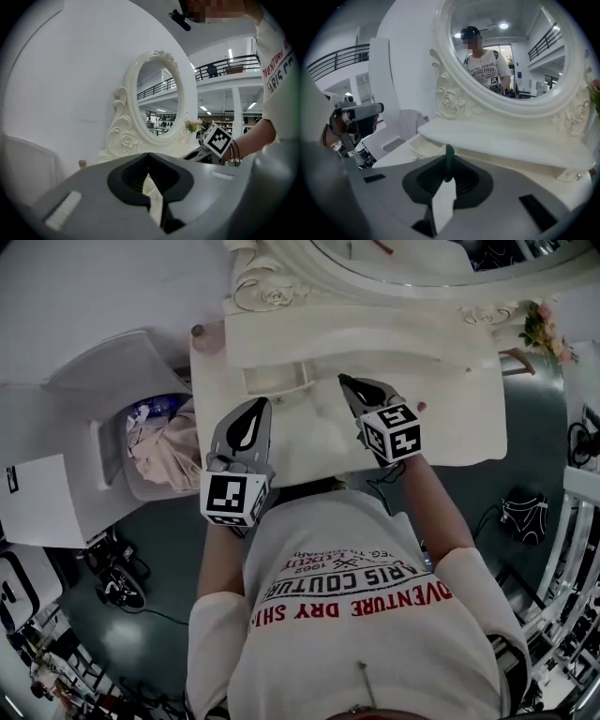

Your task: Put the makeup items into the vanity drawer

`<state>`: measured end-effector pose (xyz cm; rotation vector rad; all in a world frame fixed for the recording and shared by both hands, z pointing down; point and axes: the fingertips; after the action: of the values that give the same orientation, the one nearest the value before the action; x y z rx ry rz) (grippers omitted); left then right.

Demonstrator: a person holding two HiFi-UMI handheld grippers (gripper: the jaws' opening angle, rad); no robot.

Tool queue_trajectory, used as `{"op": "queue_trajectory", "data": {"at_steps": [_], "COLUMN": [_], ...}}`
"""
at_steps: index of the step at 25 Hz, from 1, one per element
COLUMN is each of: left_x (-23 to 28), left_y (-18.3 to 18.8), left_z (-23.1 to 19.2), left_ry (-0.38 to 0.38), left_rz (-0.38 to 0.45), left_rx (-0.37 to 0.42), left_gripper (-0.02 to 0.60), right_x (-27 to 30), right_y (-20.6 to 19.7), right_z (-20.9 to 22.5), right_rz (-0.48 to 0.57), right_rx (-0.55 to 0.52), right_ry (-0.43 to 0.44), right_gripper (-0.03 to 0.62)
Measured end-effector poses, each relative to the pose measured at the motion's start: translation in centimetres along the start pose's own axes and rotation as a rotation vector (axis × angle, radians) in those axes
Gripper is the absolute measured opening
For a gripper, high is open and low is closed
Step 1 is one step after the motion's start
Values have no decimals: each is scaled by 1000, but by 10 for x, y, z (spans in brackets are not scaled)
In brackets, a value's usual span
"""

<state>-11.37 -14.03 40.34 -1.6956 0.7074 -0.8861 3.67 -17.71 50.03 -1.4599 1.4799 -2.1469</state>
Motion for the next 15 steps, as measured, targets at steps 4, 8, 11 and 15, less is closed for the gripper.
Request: {"op": "queue_trajectory", "data": {"at_steps": [4, 8, 11, 15], "left_x": [-23, -44, -58, -70], "left_y": [3, 3, -2, -7], "left_z": [-35, -70, -93, -113], "left_ry": [49, 95, 123, 148], "left_rz": [12, 15, 10, 11], "left_rx": [-3, -17, -27, -47], "left_gripper": [9, 9, 9, 9], "right_x": [29, 61, 85, 105], "right_y": [28, 43, 47, 46], "right_z": [-32, -58, -75, -93], "right_rz": [18, -6, -37, -82], "right_rx": [-45, -76, -105, -137], "right_ry": [50, 74, 78, 101], "right_gripper": [43, 43, 43, 49]}}
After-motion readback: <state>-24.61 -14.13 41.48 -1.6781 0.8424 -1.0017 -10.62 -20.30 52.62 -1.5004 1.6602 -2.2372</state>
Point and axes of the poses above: the fingertips, and each gripper's own axes: x forward along the fingers, z to its right, y out of its top, and after that the axes turned 6 degrees about -x, right-handed
